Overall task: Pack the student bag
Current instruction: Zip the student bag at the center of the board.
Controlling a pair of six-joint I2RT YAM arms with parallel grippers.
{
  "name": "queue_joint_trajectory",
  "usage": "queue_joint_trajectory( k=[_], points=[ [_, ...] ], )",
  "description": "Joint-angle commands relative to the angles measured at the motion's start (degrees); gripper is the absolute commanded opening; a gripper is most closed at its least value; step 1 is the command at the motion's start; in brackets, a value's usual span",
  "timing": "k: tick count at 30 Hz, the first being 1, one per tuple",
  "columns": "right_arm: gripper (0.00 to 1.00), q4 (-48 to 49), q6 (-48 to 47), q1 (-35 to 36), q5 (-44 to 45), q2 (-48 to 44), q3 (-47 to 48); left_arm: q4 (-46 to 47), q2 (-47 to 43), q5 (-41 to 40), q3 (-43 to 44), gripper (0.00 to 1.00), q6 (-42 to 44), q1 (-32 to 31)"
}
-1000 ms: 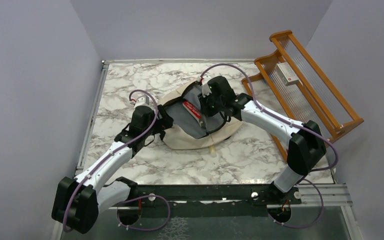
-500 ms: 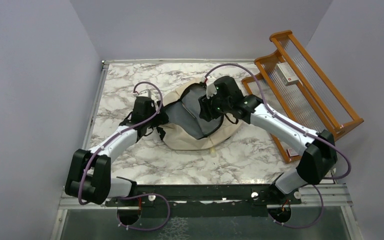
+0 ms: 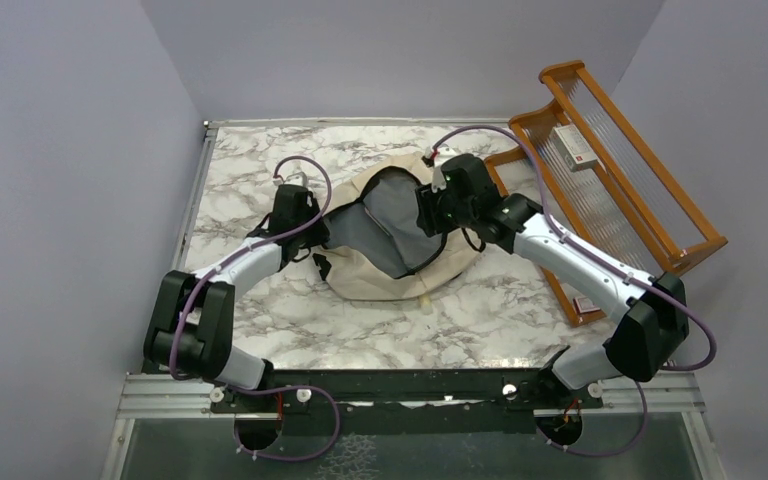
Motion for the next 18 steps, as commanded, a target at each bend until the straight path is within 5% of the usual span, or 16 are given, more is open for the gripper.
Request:
queue_joint_trajectory(
  k=[1,7,12,18],
  points=[
    [0.50,-1.03,2.61,-2.78,2.40,-0.16,1.10,2.19,1.15,2.20,2.32,0.32,0.68,0.55],
    [0.50,-0.72,3.13,-6.36,-2.72,0.52,1.91,1.65,2.37,3.10,2.23,0.28,0.62,0.81],
    [0.50,-0.68,2.94,-6.79,-4.82,1.27,2.26,1.82,2.27,2.74,1.07,0.39,0.16,0.90],
    [0.50,-0.35,2.75,-6.88,-6.74,1.32,1.54,2.17,3.51,3.06,0.34,0.39,-0.59,1.14]
  ],
)
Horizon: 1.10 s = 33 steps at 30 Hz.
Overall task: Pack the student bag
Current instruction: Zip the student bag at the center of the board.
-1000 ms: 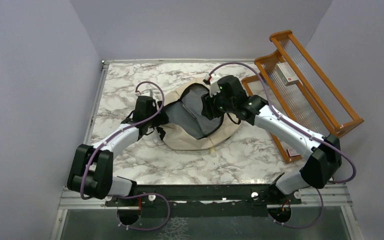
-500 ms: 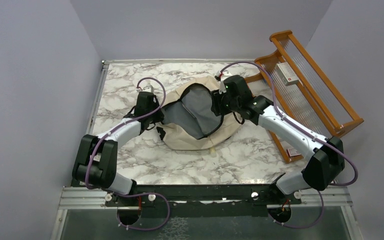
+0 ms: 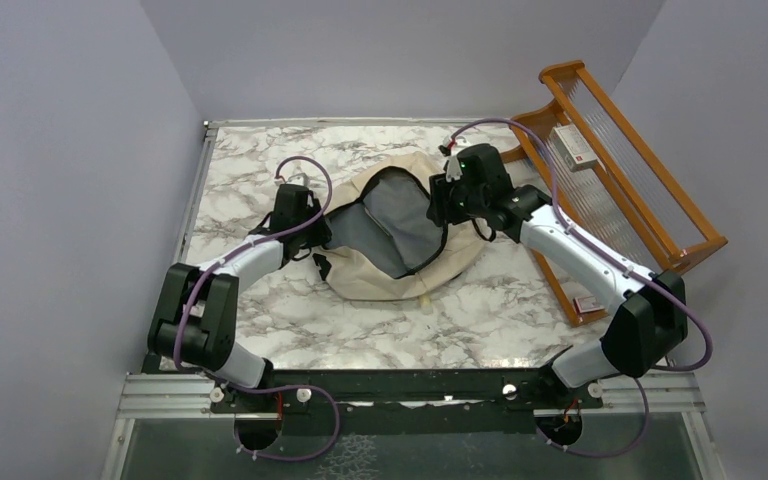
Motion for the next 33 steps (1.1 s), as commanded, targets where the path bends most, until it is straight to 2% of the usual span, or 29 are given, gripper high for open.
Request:
queue_joint_trajectory(
  k=[1,4,6,11,22,29,33],
  points=[
    [0.50,-0.27,0.38,-0.14,-2.52,0.36,1.08,2.23,1.32,1.73,-0.61,0.35,-0.59,0.50],
    [0.50,0.14,0.47,-0.50,-2.98,0.97,1.05,2.84,1.54,3.00,-0.61,0.24,-0.85,0.51],
    [0.53,1.12,0.38,-1.16,-3.00,1.54,0.80,3.79,0.98,4.56,-0.69,0.10,-0.62,0.54],
    [0.57,3.78,0.50,-5.70,-8.34,4.71,1.74,4.01,-1.04,8.79,0.94,0.00,0.48,0.68],
    [0.62,4.87,-1.82,-11.16,-17.30,13.17,7.19,-5.99,-5.96,11.32,9.89,0.00,1.42,0.81],
    [0.61,4.99,-1.60,-11.83,-20.81,16.97,7.99,-11.44,-7.01,12.34,14.44,0.00,2.72,0.86],
    [0.58,5.18,-1.36,-11.83,-24.50,18.82,8.17,-12.49,-7.44,13.12,14.96,0.00,3.05,0.86]
  ],
)
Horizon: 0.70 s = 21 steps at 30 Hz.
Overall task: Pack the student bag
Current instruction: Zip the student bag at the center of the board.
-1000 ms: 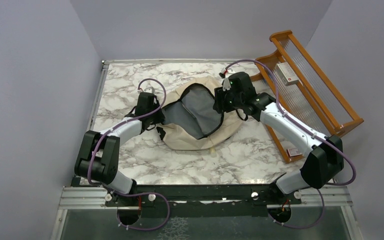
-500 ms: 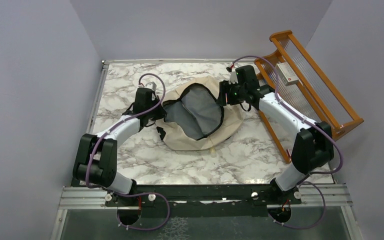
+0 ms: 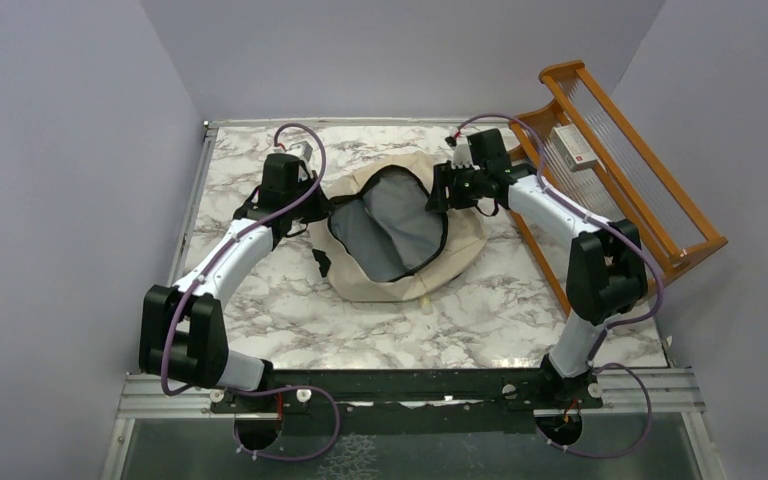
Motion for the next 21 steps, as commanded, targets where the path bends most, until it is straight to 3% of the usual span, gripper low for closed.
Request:
queue_joint_trajectory(
  k=[1,7,15,21],
  points=[
    [0.56,1.38,-0.57,-0.18,-6.17,2.12,1.88,-1.44,-2.49,2.36,2.14,0.00,1.21,0.22],
    [0.44,-0.13,-0.64,-0.18,-9.13,2.88,2.68,-1.39,-2.98,3.30,1.56,0.00,1.12,0.22],
    [0.03,-0.34,-1.17,-0.18,-11.62,-0.08,2.28,-1.21,-4.21,5.10,-0.21,0.00,0.47,0.22],
    [0.01,-1.07,-2.07,-0.05,-15.01,-3.24,2.76,-1.48,-4.88,5.56,-1.27,0.00,0.21,0.22]
  ],
)
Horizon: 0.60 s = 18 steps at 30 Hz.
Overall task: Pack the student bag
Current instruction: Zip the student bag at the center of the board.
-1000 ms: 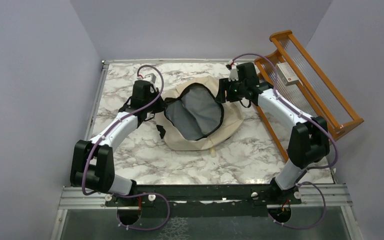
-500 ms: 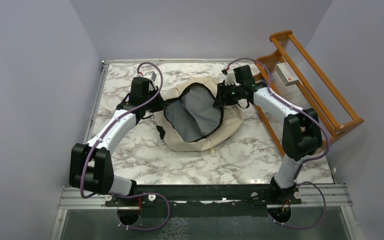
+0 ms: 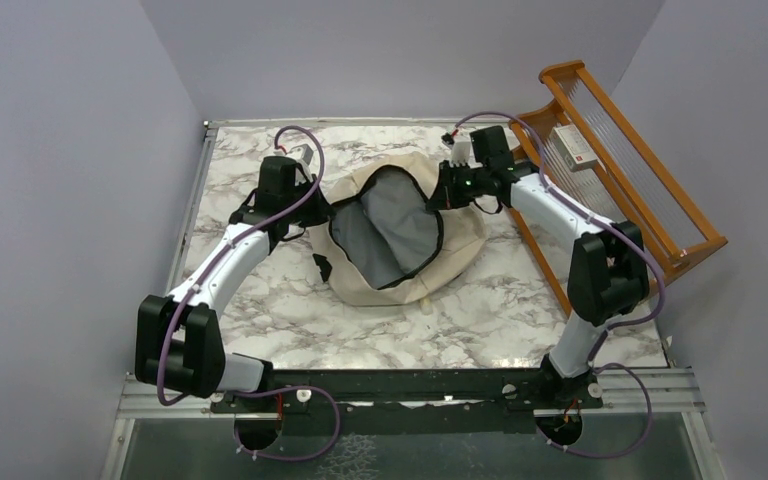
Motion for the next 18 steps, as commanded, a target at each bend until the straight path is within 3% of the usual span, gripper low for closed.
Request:
queue_joint_trajectory(
  k=[1,18],
  points=[
    [0.00,-0.85,-1.14,0.40,-5.65,-4.72,1.90,1.21,-2.52,2.29,-0.84,0.00,-0.44,0.22],
    [0.01,-1.11,1.57,10.71,-8.14,-10.07,2.91,-0.31,-3.19,1.07,-0.54,0.00,0.43,0.40]
  ],
)
